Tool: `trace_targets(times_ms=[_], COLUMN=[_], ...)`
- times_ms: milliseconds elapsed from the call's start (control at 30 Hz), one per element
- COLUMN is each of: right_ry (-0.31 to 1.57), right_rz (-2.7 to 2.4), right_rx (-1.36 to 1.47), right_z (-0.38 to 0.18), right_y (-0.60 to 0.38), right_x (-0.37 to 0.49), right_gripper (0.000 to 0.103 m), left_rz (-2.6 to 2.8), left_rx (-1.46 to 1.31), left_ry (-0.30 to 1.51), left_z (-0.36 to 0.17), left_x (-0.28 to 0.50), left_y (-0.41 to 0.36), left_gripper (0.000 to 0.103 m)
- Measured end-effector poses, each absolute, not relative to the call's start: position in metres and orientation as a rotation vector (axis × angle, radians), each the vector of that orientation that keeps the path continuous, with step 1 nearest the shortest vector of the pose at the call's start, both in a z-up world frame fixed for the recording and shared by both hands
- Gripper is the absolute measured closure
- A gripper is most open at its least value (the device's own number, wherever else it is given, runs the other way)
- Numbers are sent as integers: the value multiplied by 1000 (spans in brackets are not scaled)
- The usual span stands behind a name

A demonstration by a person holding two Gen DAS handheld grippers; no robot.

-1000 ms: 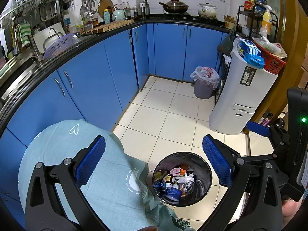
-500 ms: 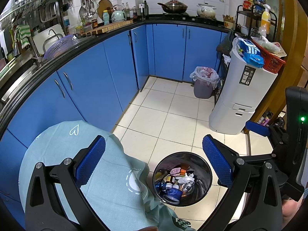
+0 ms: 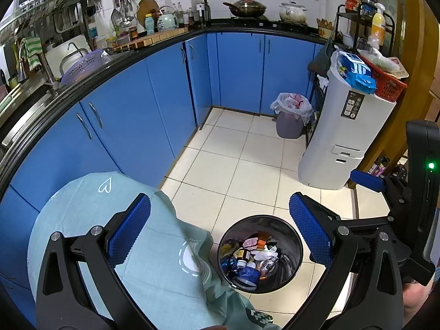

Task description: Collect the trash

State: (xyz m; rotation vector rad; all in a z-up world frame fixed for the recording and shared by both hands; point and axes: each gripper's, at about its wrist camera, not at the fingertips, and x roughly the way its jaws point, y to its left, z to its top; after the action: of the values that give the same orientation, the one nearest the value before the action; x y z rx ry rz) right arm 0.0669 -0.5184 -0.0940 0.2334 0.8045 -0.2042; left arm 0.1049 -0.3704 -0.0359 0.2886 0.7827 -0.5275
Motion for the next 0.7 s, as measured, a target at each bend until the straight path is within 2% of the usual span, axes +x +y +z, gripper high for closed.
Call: trace_targets(times_ms=[700], right_ry=[805], right_rz=[-204], right_rx=[232], right_z=[-94], right_y=[-518], right_x=[66], right_gripper=[8], left_rz=[-529], left_rx=[289], left_ry=[782], left_z=[-38], left_x=[104], left_y=[-369], left_gripper=[4])
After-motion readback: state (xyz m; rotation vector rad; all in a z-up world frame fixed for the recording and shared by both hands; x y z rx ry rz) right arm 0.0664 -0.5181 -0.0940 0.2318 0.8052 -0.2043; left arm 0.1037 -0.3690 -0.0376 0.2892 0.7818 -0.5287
